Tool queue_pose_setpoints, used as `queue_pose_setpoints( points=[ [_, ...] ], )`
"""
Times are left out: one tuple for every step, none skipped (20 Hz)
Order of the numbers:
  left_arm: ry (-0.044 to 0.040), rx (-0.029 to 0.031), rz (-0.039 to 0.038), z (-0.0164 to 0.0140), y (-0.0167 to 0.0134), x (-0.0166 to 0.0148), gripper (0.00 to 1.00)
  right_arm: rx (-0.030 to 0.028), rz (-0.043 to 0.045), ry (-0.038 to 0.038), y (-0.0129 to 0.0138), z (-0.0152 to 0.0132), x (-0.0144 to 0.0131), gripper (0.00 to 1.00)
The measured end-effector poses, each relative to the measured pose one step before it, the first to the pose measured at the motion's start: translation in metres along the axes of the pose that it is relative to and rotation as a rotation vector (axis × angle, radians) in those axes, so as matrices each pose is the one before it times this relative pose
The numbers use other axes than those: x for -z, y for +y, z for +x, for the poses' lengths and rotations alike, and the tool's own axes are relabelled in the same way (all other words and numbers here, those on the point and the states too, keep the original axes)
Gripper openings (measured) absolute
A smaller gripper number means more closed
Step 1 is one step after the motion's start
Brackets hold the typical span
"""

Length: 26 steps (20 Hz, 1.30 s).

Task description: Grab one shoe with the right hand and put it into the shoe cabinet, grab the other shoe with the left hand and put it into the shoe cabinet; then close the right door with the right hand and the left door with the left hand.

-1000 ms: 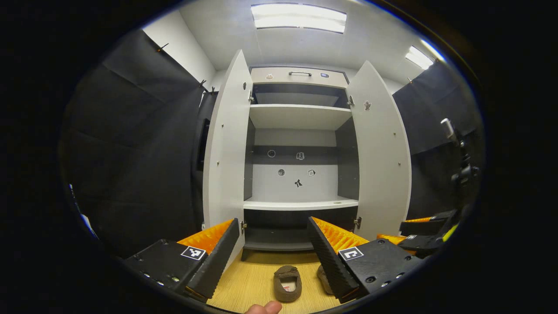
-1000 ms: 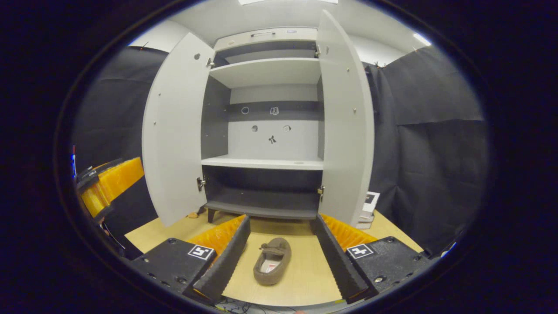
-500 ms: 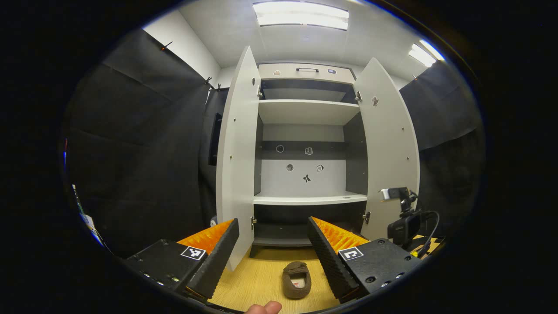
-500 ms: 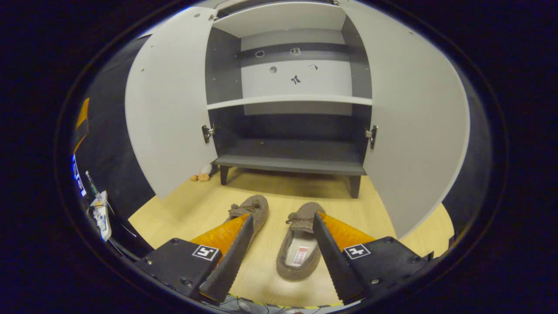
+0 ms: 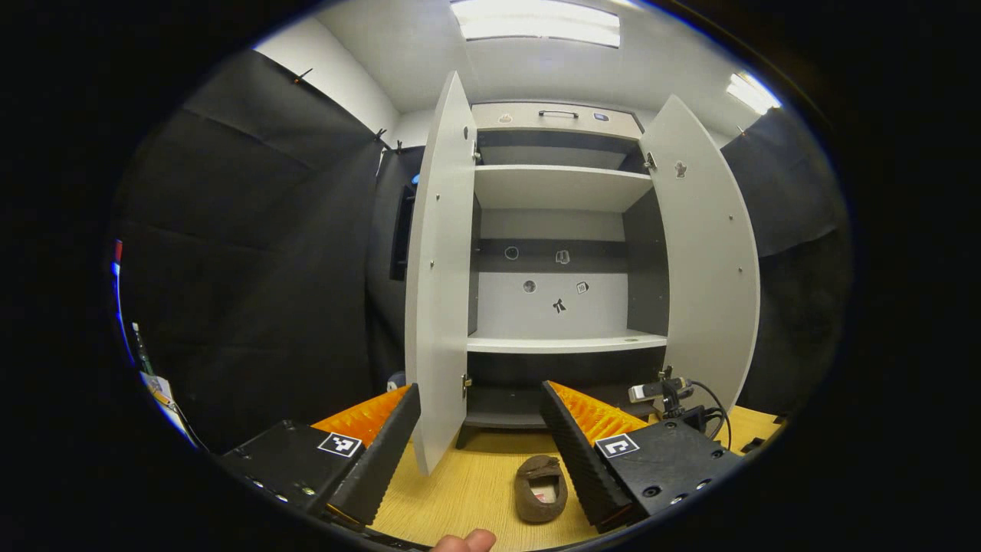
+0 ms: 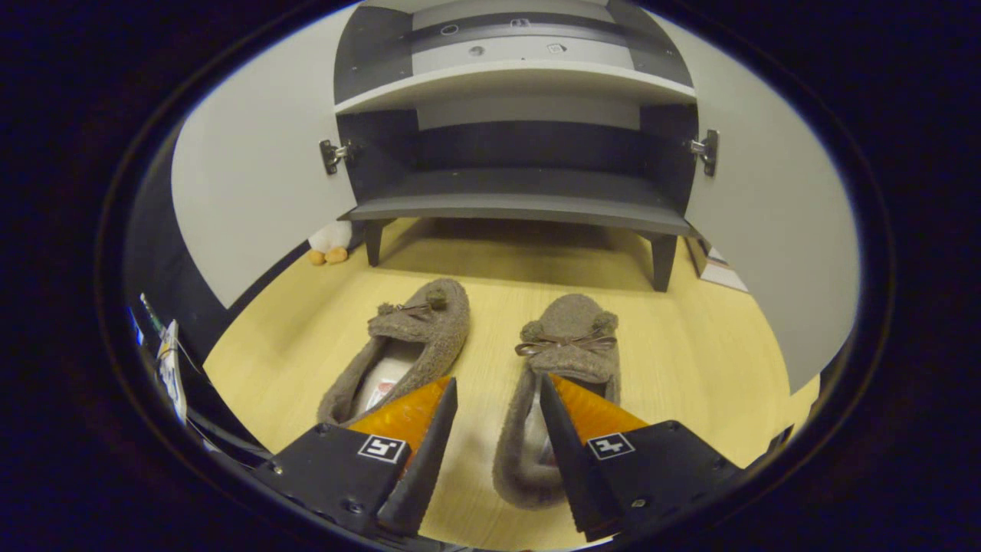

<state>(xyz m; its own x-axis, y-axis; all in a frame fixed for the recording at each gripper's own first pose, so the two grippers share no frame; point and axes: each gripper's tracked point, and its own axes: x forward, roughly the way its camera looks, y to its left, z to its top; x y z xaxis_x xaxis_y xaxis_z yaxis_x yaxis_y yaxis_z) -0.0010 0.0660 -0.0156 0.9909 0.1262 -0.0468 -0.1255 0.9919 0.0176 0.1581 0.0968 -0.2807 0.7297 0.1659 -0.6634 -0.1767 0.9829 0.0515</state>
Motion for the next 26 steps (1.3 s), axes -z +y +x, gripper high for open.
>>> queue_pose_setpoints(
  points=[
    [0.00265,-0.00071,-0.00168,0.00104,0.00004,0.00037,0.94,0.01081,-0.00087,0.01245,-0.00289,0.00753,0.00182,0.7],
    [0.00136,-0.00165,-0.0004,0.0004,0.00121,0.00088,0.95,0.00947,-0.0033,0.01023,-0.00183,0.00804,0.00211,0.69],
    [0.00136,-0.00202,0.00088,0.0004,0.00102,0.00062,0.95,0.0175,-0.00765,0.00879,-0.00387,0.00811,0.00176,0.68],
    [0.00141,-0.00018,0.00216,0.0016,-0.00019,0.00042,0.95,0.02733,-0.01076,0.01205,-0.00624,0.00764,0.00382,0.65],
    [0.00192,-0.00041,0.00414,0.00011,0.00041,0.00068,0.95,0.01724,-0.00731,0.01138,-0.00427,0.00465,0.00355,0.58],
    [0.00228,-0.00279,0.00522,0.0001,0.00064,0.00054,0.94,0.01408,-0.00731,-0.00801,-0.00118,0.00419,0.00022,0.54],
    [0.00194,-0.00388,0.00422,-0.00024,0.00064,0.00035,0.95,0.01516,-0.01029,-0.01383,-0.00253,0.00236,-0.0011,0.49],
    [0.00211,-0.00459,0.00107,0.00057,0.00151,0.00099,0.95,0.00921,-0.01335,-0.01053,0.00035,0.00067,0.00009,0.45],
    [0.00278,-0.00219,-0.00253,0.0006,0.00026,0.0011,0.95,0.00721,-0.01943,-0.01022,-0.00017,0.00142,0.00164,0.36],
    [0.00657,0.00056,-0.00311,0.00052,0.00013,0.00157,0.94,0.01014,-0.01999,-0.01599,-0.00037,-0.00009,-0.00034,0.34],
    [0.00698,0.00195,-0.00055,0.00039,-0.00001,0.00151,0.95,0.01261,-0.0157,-0.01851,-0.00184,0.00056,-0.00145,0.34],
    [0.0021,-0.00056,0.00193,-0.00021,0.001,0.00033,0.95,0.006,-0.01121,-0.01298,-0.00018,0.00024,0.00077,0.27],
    [-0.00192,-0.00262,0.00295,0.00035,0.00108,0.00051,0.95,0.00817,-0.00677,-0.01014,-0.00107,0.00012,-0.00122,0.19],
    [-0.00038,0.00144,0.00143,0.00093,-0.00069,0.00062,0.95,-0.00966,0.001,-0.00318,-0.00005,0.00015,0.0005,0.18],
    [0.0013,0.00294,0.00011,0.00048,0.00007,0.0005,0.95,-0.01459,0.00863,-0.00462,0.00015,-0.002,-0.00165,0.11],
    [0.00117,0.00267,-0.00052,-0.00024,0.00021,0.00083,0.95,-0.01409,0.01308,-0.00503,0.00005,0.00029,-0.00026,0.09],
    [0.00114,0.00257,-0.00047,-0.00013,-0.00062,-0.00041,0.95,-0.00966,0.0046,-0.00655,-0.0003,-0.00032,-0.00063,0.06],
    [0.00115,0.00177,0.00016,0.00048,0.00003,0.00073,0.95,-0.00512,-0.0049,-0.00548,0.00019,-0.00081,-0.00002,0.05],
    [0.00159,0.00336,0.00003,0.00021,-0.00054,0.0008,0.95,-0.00387,-0.00896,-0.01363,0.00028,-0.00186,-0.00207,0.05],
    [0.00196,0.00286,0.00096,-0.00021,-0.00042,-0.00013,0.95,-0.00585,-0.01404,-0.01248,0.0025,-0.00144,-0.00151,0.05],
    [0.00039,0.00127,0.00113,-0.00046,-0.00041,-0.00101,0.95,-0.00671,-0.01621,-0.01055,0.00104,-0.00218,-0.00164,0.05],
    [-0.00176,0.00203,-0.0006,-0.0002,-0.00059,0.00013,0.95,-0.00544,-0.01244,-0.01041,0.00023,-0.00397,-0.0019,0.05],
    [-0.00057,0.00156,-0.00217,0.00046,0.00003,0.00031,0.95,-0.00183,-0.0105,-0.01552,-0.00074,-0.00414,-0.00315,0.05],
    [0.00181,0.0027,-0.00252,-0.00001,-0.00053,0.00055,0.95,0.00273,-0.00753,-0.01483,-0.00141,-0.0044,-0.00323,0.05],
    [0.0023,0.00491,-0.00282,0.00029,-0.00116,0.00055,0.95,0.00107,-0.00128,-0.01852,-0.00158,-0.00653,-0.00579,0.05],
    [0.00021,0.00512,-0.00154,0.00009,-0.00091,0.0011,0.95,-0.00159,0.00342,-0.01426,-0.00179,-0.00885,-0.00494,0.05]
  ],
)
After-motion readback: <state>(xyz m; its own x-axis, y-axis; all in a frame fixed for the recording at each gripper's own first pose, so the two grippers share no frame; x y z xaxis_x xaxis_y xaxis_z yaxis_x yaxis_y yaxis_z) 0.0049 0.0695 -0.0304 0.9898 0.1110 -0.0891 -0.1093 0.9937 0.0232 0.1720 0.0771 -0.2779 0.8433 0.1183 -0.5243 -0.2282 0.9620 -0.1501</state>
